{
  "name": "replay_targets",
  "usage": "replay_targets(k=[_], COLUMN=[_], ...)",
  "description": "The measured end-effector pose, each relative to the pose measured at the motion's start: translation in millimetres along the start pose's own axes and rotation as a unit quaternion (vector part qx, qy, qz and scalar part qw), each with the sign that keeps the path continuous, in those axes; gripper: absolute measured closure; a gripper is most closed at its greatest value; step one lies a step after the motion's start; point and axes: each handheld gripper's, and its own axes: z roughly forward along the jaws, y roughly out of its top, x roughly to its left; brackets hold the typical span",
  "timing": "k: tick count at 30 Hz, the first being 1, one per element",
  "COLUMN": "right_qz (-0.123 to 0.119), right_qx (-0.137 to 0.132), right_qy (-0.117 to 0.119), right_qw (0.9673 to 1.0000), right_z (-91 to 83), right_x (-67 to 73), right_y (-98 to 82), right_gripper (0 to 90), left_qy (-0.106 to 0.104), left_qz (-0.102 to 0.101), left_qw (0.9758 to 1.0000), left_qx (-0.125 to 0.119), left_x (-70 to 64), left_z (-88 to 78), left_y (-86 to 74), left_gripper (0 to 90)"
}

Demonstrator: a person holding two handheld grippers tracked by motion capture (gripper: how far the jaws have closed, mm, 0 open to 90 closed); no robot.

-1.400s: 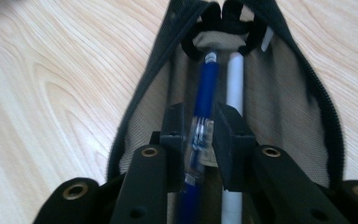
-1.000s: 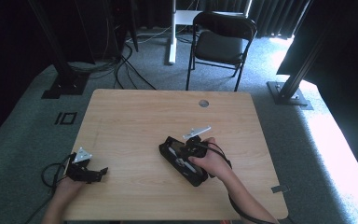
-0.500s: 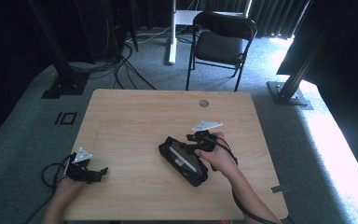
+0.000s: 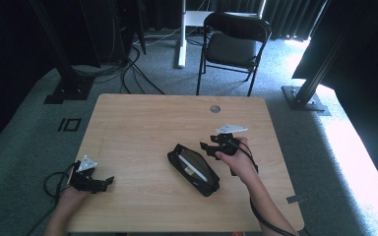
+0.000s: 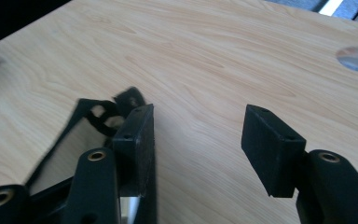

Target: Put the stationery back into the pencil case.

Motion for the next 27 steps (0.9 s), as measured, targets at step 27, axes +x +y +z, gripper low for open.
replay_targets(k=[27], right_qz=[0.069], right_qx=[-0.004], right_qy=[-0.114], right_qw=[0.9911], right_z=[-16.4], right_x=[-64.6], right_y=[-61.8], right_gripper=[30.0], left_qy=[0.000], left_qz=[0.000], left_qw=[1.0000], left_qx=[0.000], left_x=[0.0], left_z=[0.0], left_y=[0.0], left_gripper=[2.1])
